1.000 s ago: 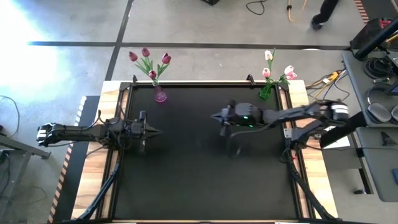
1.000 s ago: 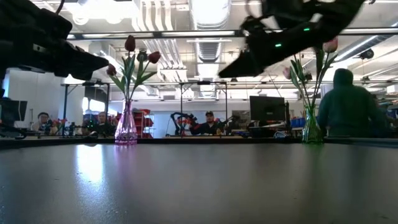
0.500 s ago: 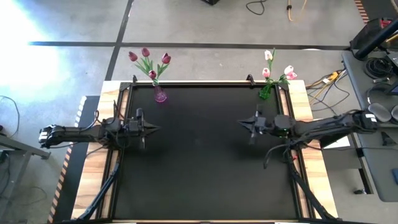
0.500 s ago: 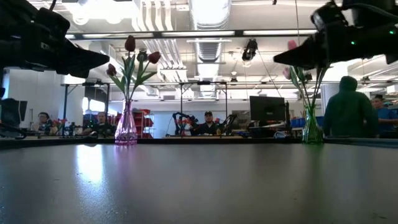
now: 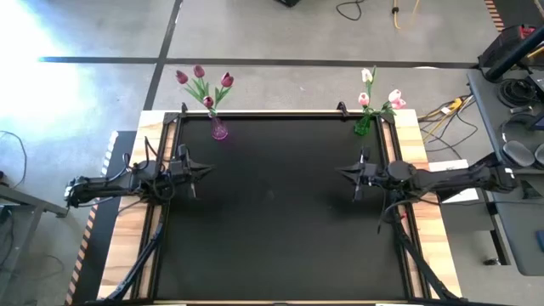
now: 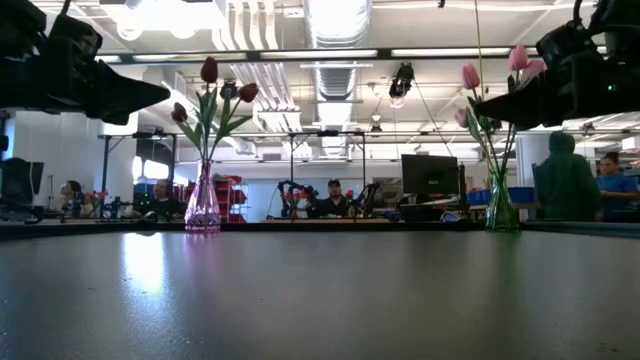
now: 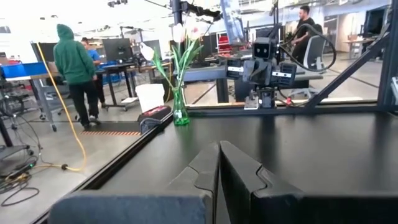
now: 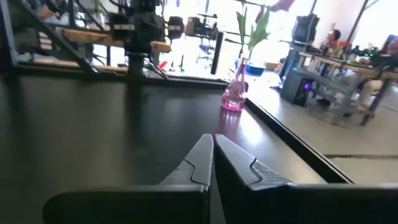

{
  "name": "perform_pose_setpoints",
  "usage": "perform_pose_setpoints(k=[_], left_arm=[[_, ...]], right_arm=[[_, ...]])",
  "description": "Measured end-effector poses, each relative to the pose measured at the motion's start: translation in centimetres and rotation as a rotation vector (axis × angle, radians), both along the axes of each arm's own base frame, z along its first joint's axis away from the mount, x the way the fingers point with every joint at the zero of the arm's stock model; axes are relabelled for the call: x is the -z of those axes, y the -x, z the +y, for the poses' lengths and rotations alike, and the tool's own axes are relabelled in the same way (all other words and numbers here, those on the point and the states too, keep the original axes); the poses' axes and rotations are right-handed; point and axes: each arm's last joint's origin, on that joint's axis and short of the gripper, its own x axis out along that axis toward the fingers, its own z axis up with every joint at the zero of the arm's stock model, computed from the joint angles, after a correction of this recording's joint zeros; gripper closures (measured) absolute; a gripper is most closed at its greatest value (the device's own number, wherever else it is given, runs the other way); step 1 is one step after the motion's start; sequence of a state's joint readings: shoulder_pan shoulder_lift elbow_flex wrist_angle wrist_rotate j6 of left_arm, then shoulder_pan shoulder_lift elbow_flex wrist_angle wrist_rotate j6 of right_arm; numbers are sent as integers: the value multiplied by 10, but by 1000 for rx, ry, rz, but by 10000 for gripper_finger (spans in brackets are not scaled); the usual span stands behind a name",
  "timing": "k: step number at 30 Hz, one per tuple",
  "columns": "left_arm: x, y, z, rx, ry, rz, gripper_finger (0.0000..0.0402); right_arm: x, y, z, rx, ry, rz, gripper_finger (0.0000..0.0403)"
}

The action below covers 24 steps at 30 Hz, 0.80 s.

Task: Sort flowers into vase by color
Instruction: Return to Home Position

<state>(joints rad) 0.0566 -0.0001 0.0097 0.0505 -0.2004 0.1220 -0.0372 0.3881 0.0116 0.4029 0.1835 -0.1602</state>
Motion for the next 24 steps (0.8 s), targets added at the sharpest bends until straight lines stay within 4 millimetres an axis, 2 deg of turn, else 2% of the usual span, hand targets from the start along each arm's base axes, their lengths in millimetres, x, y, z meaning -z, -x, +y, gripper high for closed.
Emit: perform_pose_setpoints(k=[9, 13, 16, 19, 24], left_arm=[[0, 0, 0, -1, -19, 5, 402], [0, 0, 0, -1, -13, 4, 402], [0, 0, 0, -9, -1, 2, 402], [0, 1, 2, -82, 0, -5, 402], [-1, 2, 5, -156, 34, -23, 402]], right_arm=[[-18, 19, 3, -69, 49, -178, 394], [-14, 29, 3, -59, 28, -166, 394], [-11, 29, 1, -11, 26, -139, 394], [-8, 30, -3, 88, -9, -109, 394], [-6, 30, -5, 146, -10, -92, 394]])
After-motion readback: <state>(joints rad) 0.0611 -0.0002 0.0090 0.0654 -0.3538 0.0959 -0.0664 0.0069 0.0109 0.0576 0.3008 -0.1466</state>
